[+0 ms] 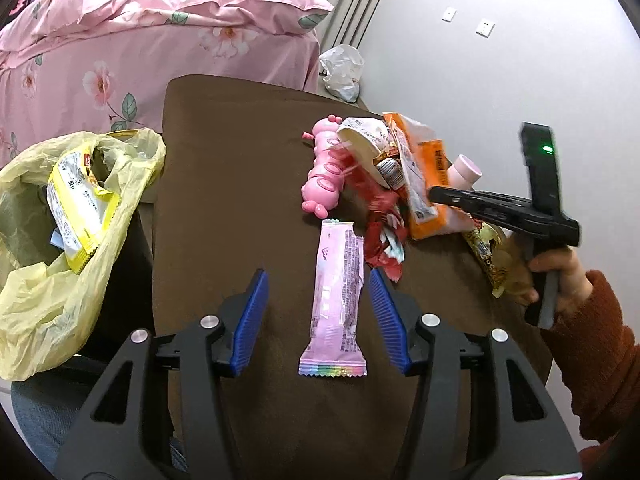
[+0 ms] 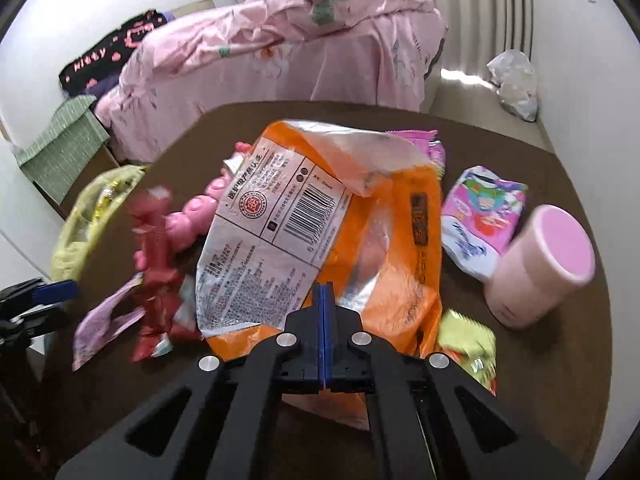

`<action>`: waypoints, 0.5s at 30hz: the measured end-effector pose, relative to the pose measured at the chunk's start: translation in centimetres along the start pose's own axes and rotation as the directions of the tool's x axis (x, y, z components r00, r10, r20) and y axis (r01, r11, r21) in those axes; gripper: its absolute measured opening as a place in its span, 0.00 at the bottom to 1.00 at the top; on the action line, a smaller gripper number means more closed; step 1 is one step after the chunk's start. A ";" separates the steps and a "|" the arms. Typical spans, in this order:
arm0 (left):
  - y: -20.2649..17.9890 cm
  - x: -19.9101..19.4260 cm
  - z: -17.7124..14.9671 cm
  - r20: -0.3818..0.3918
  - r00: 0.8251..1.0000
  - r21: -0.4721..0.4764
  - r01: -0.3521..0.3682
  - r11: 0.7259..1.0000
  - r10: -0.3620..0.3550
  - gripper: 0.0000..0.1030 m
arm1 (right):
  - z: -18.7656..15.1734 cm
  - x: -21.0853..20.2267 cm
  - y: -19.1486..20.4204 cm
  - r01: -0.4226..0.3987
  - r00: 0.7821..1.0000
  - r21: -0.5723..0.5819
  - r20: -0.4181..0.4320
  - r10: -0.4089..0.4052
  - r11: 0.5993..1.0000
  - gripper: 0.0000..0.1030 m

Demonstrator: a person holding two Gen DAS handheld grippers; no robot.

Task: Collect trash
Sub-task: 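Grasp the pink snack bar with the left gripper while the right gripper grasps the orange bag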

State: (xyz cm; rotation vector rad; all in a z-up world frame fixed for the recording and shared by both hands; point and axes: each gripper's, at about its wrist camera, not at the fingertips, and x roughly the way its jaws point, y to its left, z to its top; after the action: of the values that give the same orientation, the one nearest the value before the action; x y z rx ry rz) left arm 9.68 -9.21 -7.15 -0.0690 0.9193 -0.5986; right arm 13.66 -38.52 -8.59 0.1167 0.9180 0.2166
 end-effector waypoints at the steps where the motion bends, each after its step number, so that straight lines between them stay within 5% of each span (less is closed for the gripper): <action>1: 0.0 -0.1 0.0 0.003 1.000 0.001 -0.001 1.000 0.001 0.49 | -0.4 -1.0 0.1 -0.001 1.000 -0.002 0.012 0.001 1.000 0.02; 6: 0.0 -0.6 0.0 0.014 1.000 0.001 0.002 1.000 -0.002 0.49 | -2.7 -5.1 1.3 -0.034 0.999 -0.018 0.018 0.034 0.999 0.02; 10: -0.1 -0.5 -0.2 0.010 1.000 -0.003 0.012 1.000 -0.012 0.49 | -2.6 -7.6 -0.1 0.049 0.987 0.023 0.151 -0.052 0.999 0.04; 12: -0.3 -0.4 -0.3 0.005 1.000 0.001 0.012 1.000 -0.012 0.49 | -1.9 -7.3 -1.8 0.015 0.984 0.063 0.177 -0.026 0.998 0.30; 13: -0.4 -0.4 -0.3 0.004 1.000 0.005 0.010 1.000 -0.010 0.49 | -1.6 -6.7 -2.5 -0.010 0.986 0.086 0.164 -0.004 0.996 0.56; 15: -0.7 -0.4 -0.4 0.004 1.000 0.020 0.004 1.000 -0.004 0.49 | -0.8 -4.7 -3.8 -0.032 0.994 0.117 0.107 0.020 0.993 0.56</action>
State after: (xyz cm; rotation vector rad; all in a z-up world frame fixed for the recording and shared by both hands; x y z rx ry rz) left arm 8.87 -9.52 -6.81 -0.0544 0.9097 -0.6109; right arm 10.76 -43.33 -6.13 0.2480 0.8240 0.1786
